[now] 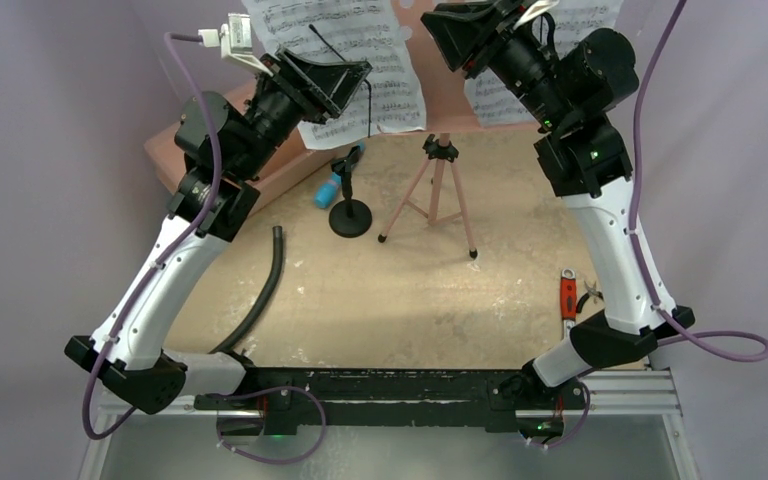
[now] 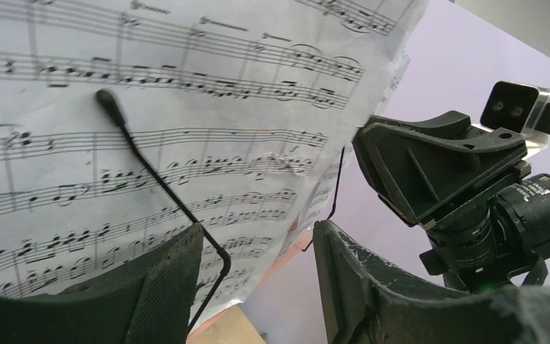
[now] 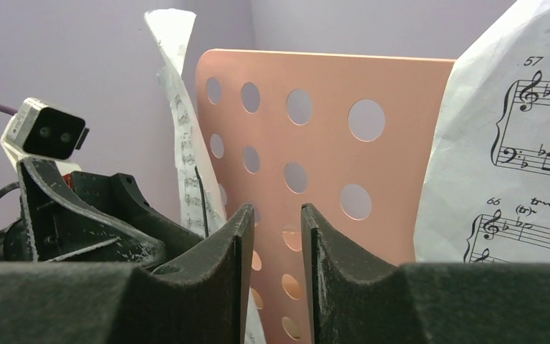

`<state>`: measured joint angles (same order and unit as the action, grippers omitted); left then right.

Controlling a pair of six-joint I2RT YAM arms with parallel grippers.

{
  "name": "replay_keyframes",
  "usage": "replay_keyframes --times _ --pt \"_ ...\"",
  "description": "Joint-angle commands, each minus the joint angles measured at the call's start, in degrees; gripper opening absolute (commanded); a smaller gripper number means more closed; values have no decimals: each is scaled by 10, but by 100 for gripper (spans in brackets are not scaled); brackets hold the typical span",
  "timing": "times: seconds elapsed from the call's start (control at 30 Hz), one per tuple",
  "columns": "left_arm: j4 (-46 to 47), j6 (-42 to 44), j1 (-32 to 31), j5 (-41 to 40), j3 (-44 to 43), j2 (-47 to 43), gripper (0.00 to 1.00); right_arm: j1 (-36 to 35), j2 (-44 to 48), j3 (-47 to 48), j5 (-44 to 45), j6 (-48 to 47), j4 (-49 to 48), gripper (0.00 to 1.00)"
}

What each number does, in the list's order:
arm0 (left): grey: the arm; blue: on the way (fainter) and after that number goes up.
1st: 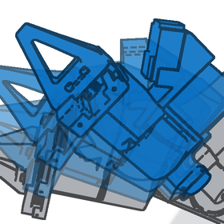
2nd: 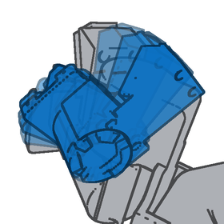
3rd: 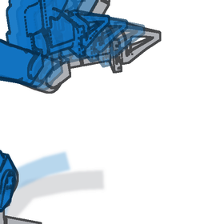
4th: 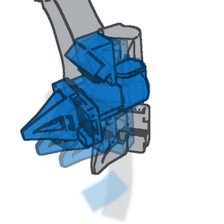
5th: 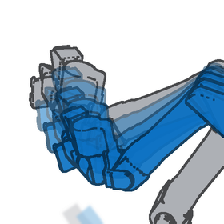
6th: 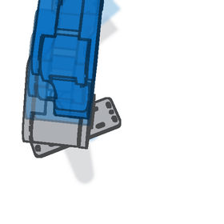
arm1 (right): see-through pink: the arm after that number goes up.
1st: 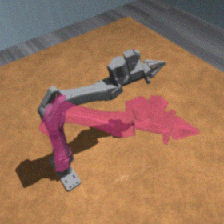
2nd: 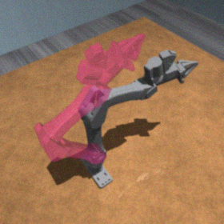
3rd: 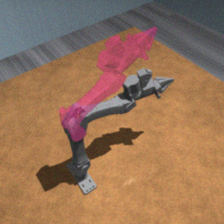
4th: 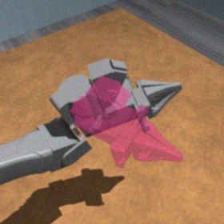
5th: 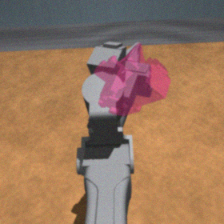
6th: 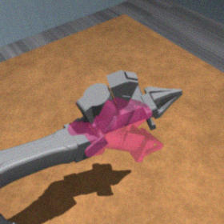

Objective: Set up the instrument practice props

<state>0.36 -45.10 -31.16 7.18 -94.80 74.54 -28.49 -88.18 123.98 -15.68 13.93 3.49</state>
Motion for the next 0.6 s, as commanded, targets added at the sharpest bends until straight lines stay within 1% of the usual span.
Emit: replay_keyframes --times 0.0,0.17,0.27,0.57 --pt "20 15 -1 -4 3 -20 58 -2 20 -5 10 -1 -29 34" --pt "16 19 -1 -13 6 -26 60 -2 21 -8 4 3 -30 34" --pt "15 19 -1 -18 5 -25 61 -2 12 3 -19 6 -30 35" --pt "-3 24 -1 -53 4 -33 60 -2 -36 48 -99 33 -30 46"
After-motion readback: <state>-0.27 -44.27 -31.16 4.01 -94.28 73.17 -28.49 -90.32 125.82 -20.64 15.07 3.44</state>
